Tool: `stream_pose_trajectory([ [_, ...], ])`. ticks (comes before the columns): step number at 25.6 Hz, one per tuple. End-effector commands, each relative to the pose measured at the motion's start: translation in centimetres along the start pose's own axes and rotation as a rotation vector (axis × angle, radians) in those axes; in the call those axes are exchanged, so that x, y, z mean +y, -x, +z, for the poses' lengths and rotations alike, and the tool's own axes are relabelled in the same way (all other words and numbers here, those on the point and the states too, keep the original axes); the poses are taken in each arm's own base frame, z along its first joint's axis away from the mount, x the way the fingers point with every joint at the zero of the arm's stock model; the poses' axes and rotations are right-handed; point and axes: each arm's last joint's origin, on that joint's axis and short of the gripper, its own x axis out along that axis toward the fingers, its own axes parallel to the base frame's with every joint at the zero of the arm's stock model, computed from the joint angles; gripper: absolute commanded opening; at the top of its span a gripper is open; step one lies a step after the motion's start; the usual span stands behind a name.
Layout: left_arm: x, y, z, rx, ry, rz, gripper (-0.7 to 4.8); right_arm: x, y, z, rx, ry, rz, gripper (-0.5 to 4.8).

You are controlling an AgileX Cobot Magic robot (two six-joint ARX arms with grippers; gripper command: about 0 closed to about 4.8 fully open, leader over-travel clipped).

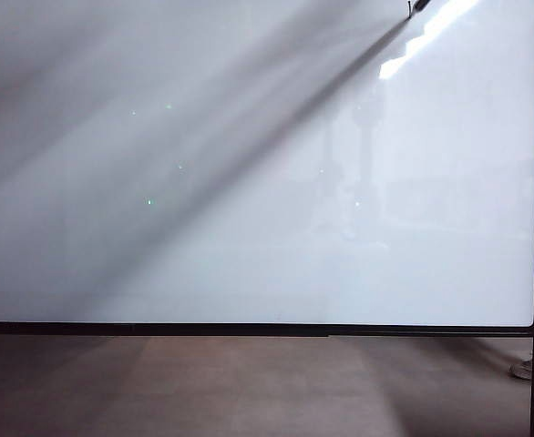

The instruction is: Reach to the right to find the marker pen, pick it up, and write the number 4 on the whiteboard.

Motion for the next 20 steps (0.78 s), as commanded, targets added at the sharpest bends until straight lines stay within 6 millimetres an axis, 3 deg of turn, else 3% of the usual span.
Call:
stream_pose_trajectory([
  [1,0.06,0.23,0.14,-0.007,-0.002,0.000,-0.05,0.03,-0.21,-0.03,0.003,-0.002,-0.002,-0.06],
  [20,0.05,0.22,0.06,0.001,-0.004,-0.001,-0.05,0.32,-0.86,-0.64,0.043,0.008,0.004,-0.06],
])
